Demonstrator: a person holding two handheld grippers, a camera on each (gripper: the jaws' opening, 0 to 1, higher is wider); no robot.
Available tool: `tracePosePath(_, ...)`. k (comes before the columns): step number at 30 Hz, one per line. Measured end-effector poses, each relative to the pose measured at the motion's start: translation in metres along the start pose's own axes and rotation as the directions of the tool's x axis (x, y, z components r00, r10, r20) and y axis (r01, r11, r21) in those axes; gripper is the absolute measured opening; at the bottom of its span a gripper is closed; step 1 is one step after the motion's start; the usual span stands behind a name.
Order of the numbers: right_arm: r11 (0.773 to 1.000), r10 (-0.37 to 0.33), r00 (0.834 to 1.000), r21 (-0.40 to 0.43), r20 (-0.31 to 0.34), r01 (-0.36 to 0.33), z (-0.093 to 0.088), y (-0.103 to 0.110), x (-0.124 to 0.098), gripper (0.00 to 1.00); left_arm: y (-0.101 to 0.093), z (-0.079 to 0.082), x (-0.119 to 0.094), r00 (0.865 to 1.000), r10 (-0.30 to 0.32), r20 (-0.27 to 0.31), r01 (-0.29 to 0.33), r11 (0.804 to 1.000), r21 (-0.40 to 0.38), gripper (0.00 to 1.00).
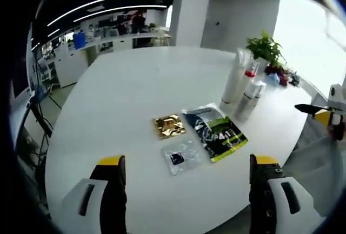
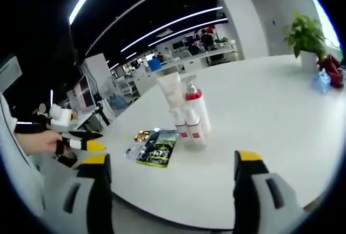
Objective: Arrange the skincare products in the storage area until every visible bottle or jar stands upright without overlapping.
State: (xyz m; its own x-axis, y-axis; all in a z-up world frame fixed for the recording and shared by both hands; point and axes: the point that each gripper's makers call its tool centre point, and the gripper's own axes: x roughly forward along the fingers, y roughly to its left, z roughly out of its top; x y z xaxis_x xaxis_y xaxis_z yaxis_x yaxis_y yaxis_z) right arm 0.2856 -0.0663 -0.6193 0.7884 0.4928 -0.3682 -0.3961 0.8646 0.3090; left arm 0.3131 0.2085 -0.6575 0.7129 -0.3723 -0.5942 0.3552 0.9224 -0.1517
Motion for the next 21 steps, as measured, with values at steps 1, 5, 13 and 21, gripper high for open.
tracePosePath(1, 1.0, 0.001, 1.0, -0.001, -0.002, -0.001, 0.0, 0.0, 0.0, 0.94, -0.001, 0.0, -0.001, 1.0, -0.002, 0.008, 0.002, 1.0, 0.007, 0.97)
tracePosePath(5, 1.0, 0.003, 1.0, -0.001, -0.005, -0.003, -0.001, 0.0, 0.0, 0.94, -0.01, -0.004, -0.008, 0.998, -0.044, 0.039, 0.042, 0.999, 0.034, 0.97)
tracePosePath(13, 1.0, 0.002, 1.0, 0.0, -0.008, -0.002, -0.001, 0.0, 0.001, 0.94, -0.014, 0.008, -0.011, 0.99, -0.06, 0.128, 0.05, 0.996, 0.08, 0.97)
tracePosePath(21, 1.0, -0.002, 1.0, 0.0, -0.011, 0.002, -0.002, 0.0, 0.001, 0.94, -0.015, 0.005, -0.009, 0.991, -0.066, 0.12, 0.058, 0.996, 0.069, 0.97)
